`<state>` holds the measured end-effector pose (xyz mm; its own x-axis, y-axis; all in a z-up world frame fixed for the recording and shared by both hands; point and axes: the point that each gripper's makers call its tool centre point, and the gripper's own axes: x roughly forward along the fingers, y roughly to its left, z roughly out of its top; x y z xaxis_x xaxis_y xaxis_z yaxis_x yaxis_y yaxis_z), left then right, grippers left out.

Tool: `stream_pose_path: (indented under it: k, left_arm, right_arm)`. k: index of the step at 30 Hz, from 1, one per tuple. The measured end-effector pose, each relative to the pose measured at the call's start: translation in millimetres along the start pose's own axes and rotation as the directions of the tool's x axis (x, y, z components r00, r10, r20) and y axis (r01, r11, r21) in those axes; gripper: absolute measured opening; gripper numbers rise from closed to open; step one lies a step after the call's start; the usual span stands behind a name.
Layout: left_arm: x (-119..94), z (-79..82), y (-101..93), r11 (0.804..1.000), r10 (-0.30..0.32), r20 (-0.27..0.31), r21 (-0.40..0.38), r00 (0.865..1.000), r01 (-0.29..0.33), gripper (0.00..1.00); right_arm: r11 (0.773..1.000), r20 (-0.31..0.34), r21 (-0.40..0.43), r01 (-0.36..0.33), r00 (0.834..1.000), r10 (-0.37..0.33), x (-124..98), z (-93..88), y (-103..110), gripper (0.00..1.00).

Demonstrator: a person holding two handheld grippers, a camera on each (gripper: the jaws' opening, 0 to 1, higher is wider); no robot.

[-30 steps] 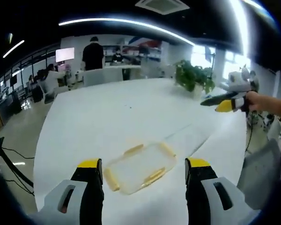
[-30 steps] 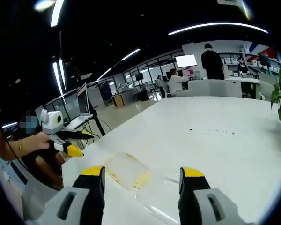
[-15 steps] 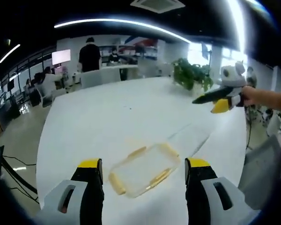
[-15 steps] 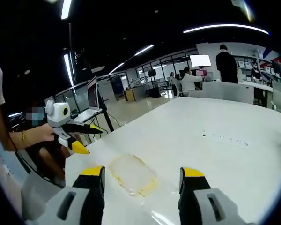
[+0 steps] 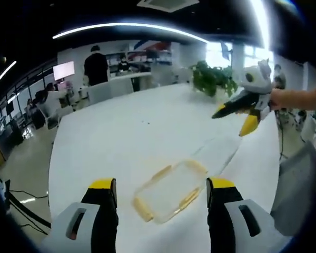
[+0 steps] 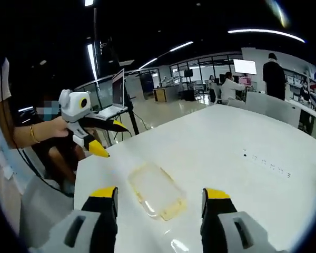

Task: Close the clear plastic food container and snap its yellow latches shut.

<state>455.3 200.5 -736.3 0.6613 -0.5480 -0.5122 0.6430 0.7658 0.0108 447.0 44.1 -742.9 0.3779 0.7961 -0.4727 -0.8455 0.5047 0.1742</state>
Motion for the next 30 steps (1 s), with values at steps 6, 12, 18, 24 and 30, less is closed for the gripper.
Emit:
stream_pose_path:
  k: [6, 12, 18, 24, 30]
  left_arm:
    - [3, 3.1, -0.6, 0.999, -0.006, -0.007, 0.035, 1.000, 0.006, 0.67]
    - [7, 4.1, -2.0, 0.997, -0.027, -0.024, 0.078, 0.999, 0.028, 0.67]
    - [10, 2.1, -1.1, 0.992, -0.041, -0.044, 0.116, 0.998, 0.046, 0.67]
    - [17, -5.0, 1.2, 0.984, -0.061, -0.072, 0.160, 0.996, 0.072, 0.66]
    - [27, -14.1, -3.8, 0.971, -0.115, -0.116, 0.198, 0.987, 0.137, 0.65]
  right_arm:
    - [0.999, -0.034, -0.030, -0.017, 0.999, 0.016, 10, -5.2, 1, 0.63]
    - [0.998, -0.068, -0.057, -0.038, 0.997, 0.034, 16, -9.0, 1, 0.63]
    - [0.995, -0.105, -0.095, -0.035, 0.994, 0.025, 21, -14.5, -3, 0.63]
    - [0.990, -0.146, -0.130, -0.052, 0.989, 0.033, 28, -21.6, -3, 0.63]
    - [0.986, -0.182, -0.153, -0.072, 0.982, 0.044, 34, -27.7, -4, 0.63]
